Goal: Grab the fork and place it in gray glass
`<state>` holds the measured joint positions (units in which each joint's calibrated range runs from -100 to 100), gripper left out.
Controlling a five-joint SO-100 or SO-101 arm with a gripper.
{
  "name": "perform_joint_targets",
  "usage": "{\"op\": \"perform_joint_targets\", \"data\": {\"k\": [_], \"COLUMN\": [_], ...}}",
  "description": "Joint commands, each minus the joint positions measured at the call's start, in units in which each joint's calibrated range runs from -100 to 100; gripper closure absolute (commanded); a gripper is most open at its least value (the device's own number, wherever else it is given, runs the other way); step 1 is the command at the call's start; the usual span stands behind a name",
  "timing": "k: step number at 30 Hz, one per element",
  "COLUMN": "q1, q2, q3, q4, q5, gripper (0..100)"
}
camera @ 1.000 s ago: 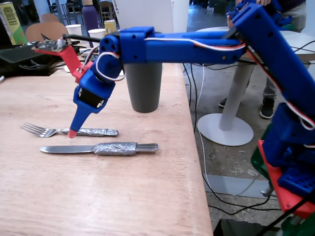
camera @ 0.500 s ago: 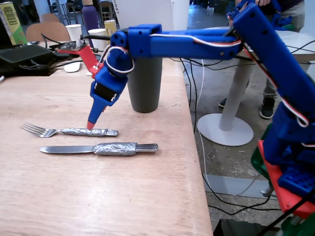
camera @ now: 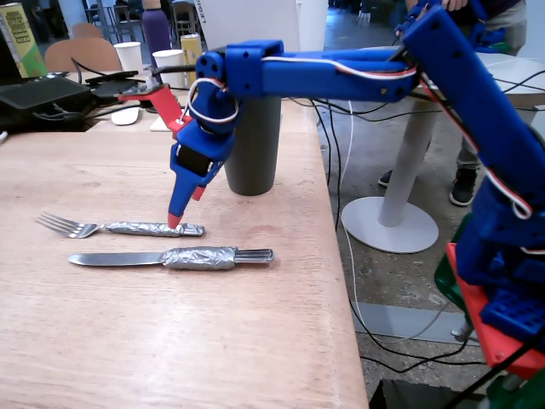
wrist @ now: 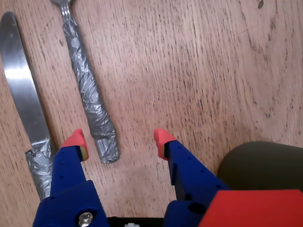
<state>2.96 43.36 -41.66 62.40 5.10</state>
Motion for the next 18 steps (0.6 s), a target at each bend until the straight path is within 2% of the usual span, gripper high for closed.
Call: {"op": "perform_joint_targets", "data": {"k": [1,14,18], "q1": [0.1,-5.3,-5.3], "q2": [-0.7,-0.6,-0.6], "q3": [-2.4,-2.5,-2.5], "q4": [0.6,-0.8,-0.8], "q5": [0.0,0.5,0.3], "gripper": [69,70,88]}}
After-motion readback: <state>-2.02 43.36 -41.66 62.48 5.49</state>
